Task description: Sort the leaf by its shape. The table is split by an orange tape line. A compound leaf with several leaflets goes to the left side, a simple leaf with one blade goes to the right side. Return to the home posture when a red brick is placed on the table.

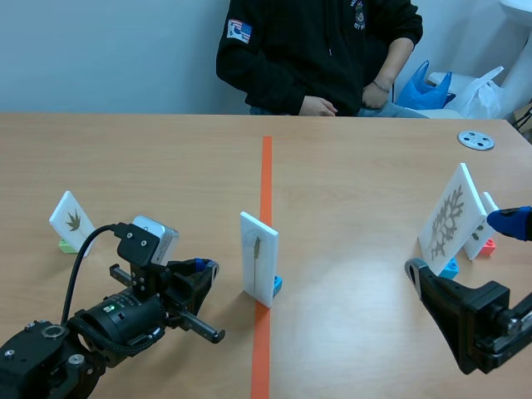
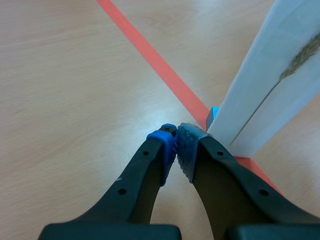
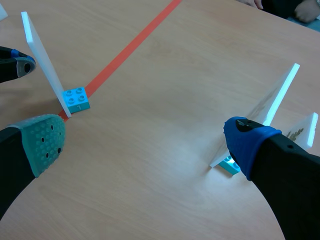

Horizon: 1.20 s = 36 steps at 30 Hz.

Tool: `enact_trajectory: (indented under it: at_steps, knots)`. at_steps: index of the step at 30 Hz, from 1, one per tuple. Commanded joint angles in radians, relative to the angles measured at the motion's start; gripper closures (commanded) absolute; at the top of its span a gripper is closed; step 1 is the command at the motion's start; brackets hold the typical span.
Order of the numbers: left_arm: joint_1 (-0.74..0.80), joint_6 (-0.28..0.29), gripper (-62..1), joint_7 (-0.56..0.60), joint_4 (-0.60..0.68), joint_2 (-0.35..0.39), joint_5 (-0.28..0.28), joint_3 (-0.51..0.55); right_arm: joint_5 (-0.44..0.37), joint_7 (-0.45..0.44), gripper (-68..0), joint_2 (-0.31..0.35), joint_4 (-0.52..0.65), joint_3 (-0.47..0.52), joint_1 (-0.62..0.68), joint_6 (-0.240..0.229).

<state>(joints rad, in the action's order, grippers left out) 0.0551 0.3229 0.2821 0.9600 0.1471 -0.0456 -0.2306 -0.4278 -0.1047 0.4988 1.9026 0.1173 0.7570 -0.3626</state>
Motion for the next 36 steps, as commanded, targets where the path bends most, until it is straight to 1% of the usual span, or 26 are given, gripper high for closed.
enact_trajectory:
  at_steps: [1, 11, 16, 19, 24, 27, 31, 34, 36]
  knots:
    - [-0.008, 0.002, -4.0, 0.017, 0.020, 0.001, -0.009, 0.005, -0.006, -0.014, -67.9, 0.005, 0.019, 0.006, -0.012, 0.000]
    - [-0.006, 0.003, -4.1, 0.017, 0.020, 0.006, -0.010, 0.005, -0.006, -0.014, -67.9, 0.005, 0.019, 0.006, -0.012, 0.000]
    - [0.021, 0.009, -4.0, 0.013, 0.061, 0.035, -0.013, 0.006, -0.006, -0.014, -67.9, 0.005, 0.019, 0.006, -0.012, 0.000]
    - [0.065, 0.013, -4.0, 0.012, 0.124, 0.068, -0.014, 0.008, -0.006, -0.014, -67.9, 0.005, 0.019, 0.006, -0.012, 0.000]
    - [0.175, 0.013, -4.1, 0.008, 0.269, 0.145, -0.014, 0.011, -0.006, -0.014, -67.9, 0.005, 0.019, 0.006, -0.012, 0.000]
    - [0.255, 0.013, -4.1, 0.006, 0.362, 0.189, -0.018, 0.039, -0.006, -0.014, -67.9, 0.005, 0.019, 0.006, -0.012, 0.000]
    - [0.370, 0.014, -4.1, 0.006, 0.494, 0.239, -0.021, 0.100, -0.006, -0.014, -67.9, 0.005, 0.019, 0.006, -0.012, 0.000]
    - [0.455, 0.039, -4.1, 0.006, 0.591, 0.275, -0.029, 0.154, -0.006, -0.014, -67.9, 0.005, 0.019, 0.006, -0.012, 0.000]
    - [0.510, 0.068, -4.1, 0.005, 0.650, 0.295, -0.052, 0.193, -0.006, -0.014, -67.9, 0.005, 0.019, 0.006, -0.012, 0.000]
